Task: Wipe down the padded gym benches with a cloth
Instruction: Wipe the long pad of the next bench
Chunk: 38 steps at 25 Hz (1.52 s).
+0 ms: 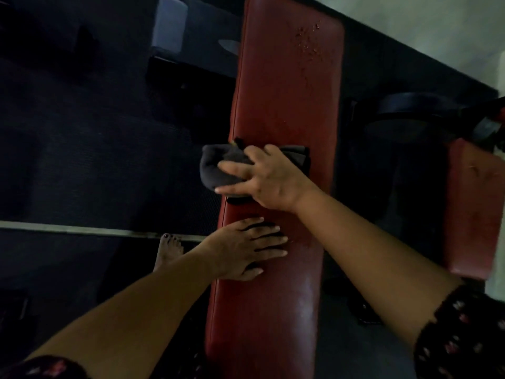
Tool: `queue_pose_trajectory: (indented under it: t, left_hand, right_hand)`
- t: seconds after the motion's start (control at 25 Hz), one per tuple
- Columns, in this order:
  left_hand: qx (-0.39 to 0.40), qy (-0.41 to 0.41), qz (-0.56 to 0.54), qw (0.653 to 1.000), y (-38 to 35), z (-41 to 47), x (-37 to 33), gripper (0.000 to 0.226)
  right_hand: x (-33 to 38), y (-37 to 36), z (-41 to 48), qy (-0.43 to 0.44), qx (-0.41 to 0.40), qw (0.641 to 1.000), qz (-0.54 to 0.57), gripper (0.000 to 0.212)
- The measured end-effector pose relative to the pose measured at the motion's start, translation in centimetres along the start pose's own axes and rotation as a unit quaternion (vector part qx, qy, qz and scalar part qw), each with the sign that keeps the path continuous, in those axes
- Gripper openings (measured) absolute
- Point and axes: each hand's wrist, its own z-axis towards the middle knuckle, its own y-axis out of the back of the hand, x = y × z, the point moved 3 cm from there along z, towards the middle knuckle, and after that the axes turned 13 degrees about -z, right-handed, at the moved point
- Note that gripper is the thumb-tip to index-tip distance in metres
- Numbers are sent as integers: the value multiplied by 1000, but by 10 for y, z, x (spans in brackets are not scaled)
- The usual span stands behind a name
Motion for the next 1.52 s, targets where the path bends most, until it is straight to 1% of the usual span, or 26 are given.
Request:
queue_pose_trajectory:
  t: [0.04, 0.08, 0.12, 0.2, 0.28, 0.32, 0.36, 0.4, 0.44, 0.52, 0.56, 0.64, 0.76, 0.84, 0.88, 0.96, 1.04, 1.16, 1.32, 1.4, 1.52]
  left_hand:
    - [-16, 2, -4, 1000, 1, 2, -2, 61]
    - [-38, 3, -3, 999, 2, 4, -4, 61]
    - [-45, 11, -7, 999, 4, 4, -7, 62]
    - [-45, 52, -38, 997, 7, 2, -13, 70]
    - [-114, 79, -54, 989, 18, 4, -11, 76]
    - [-142, 87, -47, 985, 24, 6, -8, 72]
    - [-163, 93, -41, 981, 30, 8, -2, 67]
    - [-177, 93, -44, 979, 36, 11, 4, 62]
    - [-179, 90, -40, 979, 44, 14, 8, 60]
    - [-153, 76, -21, 985, 43, 24, 14, 59]
    - [-145, 63, -16, 987, 36, 28, 16, 59]
    - [-156, 56, -11, 986, 26, 32, 17, 57]
    - [-220, 31, -29, 974, 21, 33, 25, 53]
    - [-245, 19, -45, 968, 18, 32, 27, 51]
    - [-248, 19, -56, 967, 17, 32, 27, 51]
    - [-243, 25, -63, 968, 16, 32, 26, 52]
    - [-237, 25, -41, 970, 16, 32, 26, 53]
    - [-259, 25, -34, 965, 14, 31, 26, 53]
    - [-269, 36, -31, 962, 12, 34, 25, 52]
    - [-279, 36, -25, 959, 12, 33, 25, 51]
    - [-257, 47, -21, 965, 11, 31, 25, 50]
  right_hand:
    - [2, -3, 3, 31, -15, 999, -19, 50]
    - [1, -6, -3, 33, -33, 999, -29, 49]
    - [-3, -9, -17, 9, -49, 998, -32, 50]
    - [-14, -21, -64, -86, -52, 994, -31, 55]
    - [-22, -27, -125, -191, -12, 981, -40, 67]
    - [-23, -27, -151, -235, 15, 971, -37, 71]
    - [-24, -24, -173, -272, 39, 961, -34, 68]
    - [-24, -20, -189, -310, 53, 949, -31, 61]
    - [-26, -17, -198, -348, 51, 936, -33, 54]
    - [-32, -22, -191, -399, 39, 916, -20, 49]
    - [-33, -27, -177, -409, 32, 912, 1, 50]
    - [-36, -37, -132, -391, -10, 919, 38, 51]
    - [-53, -38, -51, -291, -93, 951, 41, 50]
    - [-65, -37, -12, -226, -118, 966, 34, 52]
    - [-68, -40, -3, -211, -120, 970, 27, 53]
    - [-69, -47, 0, -200, -124, 972, 18, 52]
    - [-70, -53, -2, -179, -134, 975, 9, 50]
    - [-78, -56, 5, -128, -146, 981, 8, 47]
    - [-78, -55, -2, -123, -166, 978, 20, 46]
    - [-77, -52, 3, -78, -180, 980, 32, 50]
    - [-73, -48, 10, 45, -177, 983, 19, 55]
